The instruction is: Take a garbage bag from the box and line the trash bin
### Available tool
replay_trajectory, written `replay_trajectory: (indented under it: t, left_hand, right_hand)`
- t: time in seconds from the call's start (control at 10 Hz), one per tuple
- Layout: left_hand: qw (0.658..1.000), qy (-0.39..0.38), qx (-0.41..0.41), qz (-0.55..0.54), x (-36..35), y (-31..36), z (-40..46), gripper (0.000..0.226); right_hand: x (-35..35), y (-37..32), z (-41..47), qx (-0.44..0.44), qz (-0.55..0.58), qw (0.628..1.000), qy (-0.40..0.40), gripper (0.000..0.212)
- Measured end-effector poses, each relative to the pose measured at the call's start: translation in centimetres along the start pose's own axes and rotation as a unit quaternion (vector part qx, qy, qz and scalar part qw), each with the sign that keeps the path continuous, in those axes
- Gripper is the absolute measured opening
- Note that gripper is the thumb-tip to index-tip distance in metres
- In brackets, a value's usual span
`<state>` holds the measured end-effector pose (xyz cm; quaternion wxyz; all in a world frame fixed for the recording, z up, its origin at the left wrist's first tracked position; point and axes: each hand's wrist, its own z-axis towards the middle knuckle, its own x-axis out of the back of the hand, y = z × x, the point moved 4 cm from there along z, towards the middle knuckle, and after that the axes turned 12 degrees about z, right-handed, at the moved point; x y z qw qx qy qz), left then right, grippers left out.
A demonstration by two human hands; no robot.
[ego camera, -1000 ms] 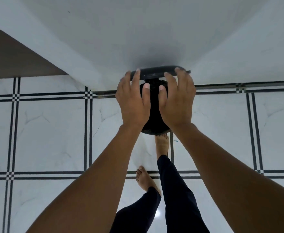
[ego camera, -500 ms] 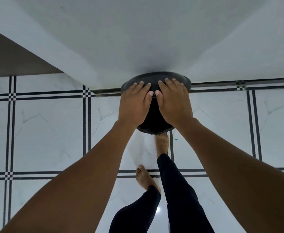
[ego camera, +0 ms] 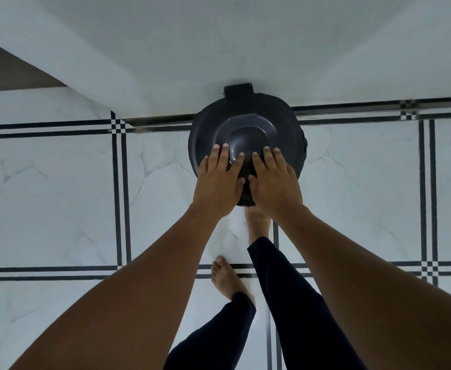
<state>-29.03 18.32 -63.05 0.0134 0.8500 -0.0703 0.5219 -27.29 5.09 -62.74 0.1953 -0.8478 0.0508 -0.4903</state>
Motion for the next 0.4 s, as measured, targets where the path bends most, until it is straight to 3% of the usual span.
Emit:
replay_trajectory:
  t: [0.2, 0.4]
  left_hand:
    - [1.000, -0.005, 0.009, -0.013, -0.4, 0.5, -0.9, 0.060]
    - [1.000, 0.007, 0.028, 0.001, 7.0, -1.0, -3.3, 0.063]
  right_hand:
    - [-0.1, 0.3, -0.8, 0.007, 0.001, 1.000, -0.015, 0.058]
    - [6.9, -2.0, -2.9, 0.002, 0.046, 0.999, 0.023, 0.061]
